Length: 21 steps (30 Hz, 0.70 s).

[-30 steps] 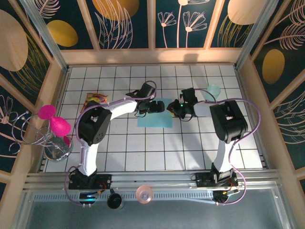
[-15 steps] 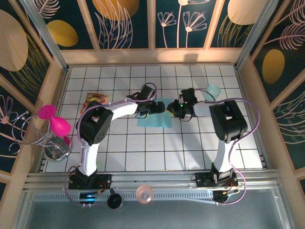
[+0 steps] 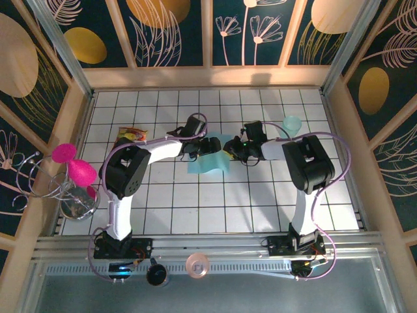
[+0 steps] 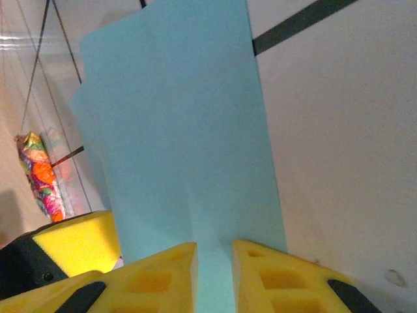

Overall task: Fold a paper plane with a square sheet of paper (pick it up from the middle)
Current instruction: First fold the square sheet of paper in half at the center of the table.

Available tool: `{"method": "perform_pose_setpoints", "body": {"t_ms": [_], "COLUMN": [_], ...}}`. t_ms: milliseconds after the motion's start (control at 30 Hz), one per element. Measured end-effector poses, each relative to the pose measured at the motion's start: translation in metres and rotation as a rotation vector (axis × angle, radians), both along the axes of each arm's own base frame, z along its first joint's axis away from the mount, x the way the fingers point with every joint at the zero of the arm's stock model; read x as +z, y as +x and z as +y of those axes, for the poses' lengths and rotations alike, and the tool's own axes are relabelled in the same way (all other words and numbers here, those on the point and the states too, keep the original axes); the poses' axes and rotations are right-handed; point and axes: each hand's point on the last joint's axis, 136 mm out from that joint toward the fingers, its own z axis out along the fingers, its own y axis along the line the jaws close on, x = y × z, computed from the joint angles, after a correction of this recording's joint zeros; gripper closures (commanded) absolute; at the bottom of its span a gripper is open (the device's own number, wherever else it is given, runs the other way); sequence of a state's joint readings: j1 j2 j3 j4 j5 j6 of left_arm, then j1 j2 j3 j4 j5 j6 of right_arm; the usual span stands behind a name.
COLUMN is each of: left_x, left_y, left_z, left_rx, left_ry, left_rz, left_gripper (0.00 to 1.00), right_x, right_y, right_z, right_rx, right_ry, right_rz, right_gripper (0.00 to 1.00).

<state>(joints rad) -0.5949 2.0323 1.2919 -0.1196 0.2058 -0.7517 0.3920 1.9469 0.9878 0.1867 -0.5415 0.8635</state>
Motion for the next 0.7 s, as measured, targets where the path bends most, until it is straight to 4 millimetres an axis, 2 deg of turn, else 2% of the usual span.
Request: {"method": "perform_pose_setpoints", "body": {"t_ms": [200,433,567,700], "left_x": [-0.003,-0.006,-0.009,-0.008], "left_y": [0.000,0.000,0.000,0.000], "left_z": [0.005,0.012,0.017,0.023], "left_rx": [0.010,0.021,0.020,0.009], "left_ry": [0.011,0.023,0.037,0.051], "left_rz": [0.010,0.021,0.023,0.019], "left_gripper": [0.32,0.48,0.60,0.65], "right_x": [0.001,0.005,0.011,0.039], "right_y": [-0.002,-0.002,-0.004,0.005], "right_z": [0.013,0.014,-0.001,-0.024], "right_rx": [0.021,0.023,-0.012,-0.068], "right_ry": [0.049,0.077,0.076,0.067], "right_rz": [0.004,-0.002,-0.010,-0.097], "right_gripper": [0.79,0.78,0.76,0.73]}}
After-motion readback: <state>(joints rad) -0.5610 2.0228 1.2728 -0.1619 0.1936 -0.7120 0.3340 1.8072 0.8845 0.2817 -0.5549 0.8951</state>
